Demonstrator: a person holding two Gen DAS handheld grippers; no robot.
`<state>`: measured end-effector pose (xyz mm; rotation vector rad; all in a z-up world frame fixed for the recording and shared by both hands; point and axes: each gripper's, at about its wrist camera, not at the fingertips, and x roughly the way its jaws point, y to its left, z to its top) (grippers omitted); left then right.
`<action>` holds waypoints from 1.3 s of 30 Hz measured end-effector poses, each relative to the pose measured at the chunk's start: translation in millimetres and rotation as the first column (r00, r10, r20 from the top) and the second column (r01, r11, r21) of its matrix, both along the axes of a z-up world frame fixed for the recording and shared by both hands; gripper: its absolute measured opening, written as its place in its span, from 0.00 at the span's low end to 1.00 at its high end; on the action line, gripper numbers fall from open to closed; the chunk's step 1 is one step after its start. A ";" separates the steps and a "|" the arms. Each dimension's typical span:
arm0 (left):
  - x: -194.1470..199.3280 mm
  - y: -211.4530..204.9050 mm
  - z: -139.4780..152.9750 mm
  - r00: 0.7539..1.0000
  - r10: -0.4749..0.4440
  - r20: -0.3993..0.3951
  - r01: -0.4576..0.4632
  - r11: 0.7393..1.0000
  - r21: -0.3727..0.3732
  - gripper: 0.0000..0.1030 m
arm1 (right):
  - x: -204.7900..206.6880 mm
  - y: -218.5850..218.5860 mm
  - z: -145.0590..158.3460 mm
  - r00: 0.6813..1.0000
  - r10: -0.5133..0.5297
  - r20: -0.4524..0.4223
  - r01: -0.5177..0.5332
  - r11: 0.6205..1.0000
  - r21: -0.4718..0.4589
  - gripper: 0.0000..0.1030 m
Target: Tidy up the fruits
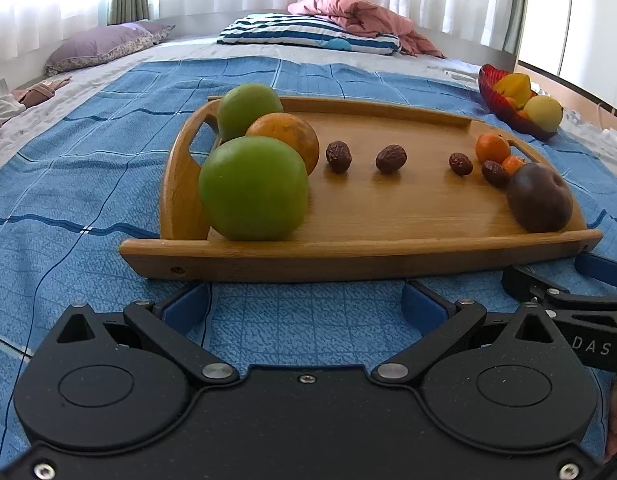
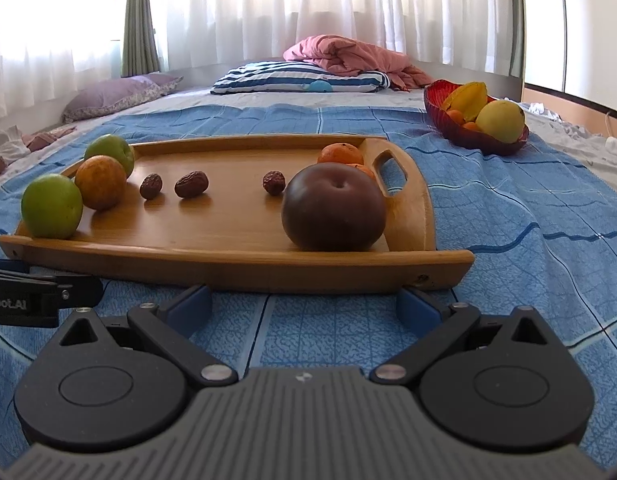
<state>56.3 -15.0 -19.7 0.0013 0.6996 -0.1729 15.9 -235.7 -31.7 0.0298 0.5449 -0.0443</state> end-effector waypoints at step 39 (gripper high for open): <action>-4.6 1.7 -3.9 1.000 0.002 0.028 -0.002 1.000 -0.003 1.00 | 0.2 2.2 -3.3 1.000 0.002 0.008 -0.002 1.000 -0.019 1.00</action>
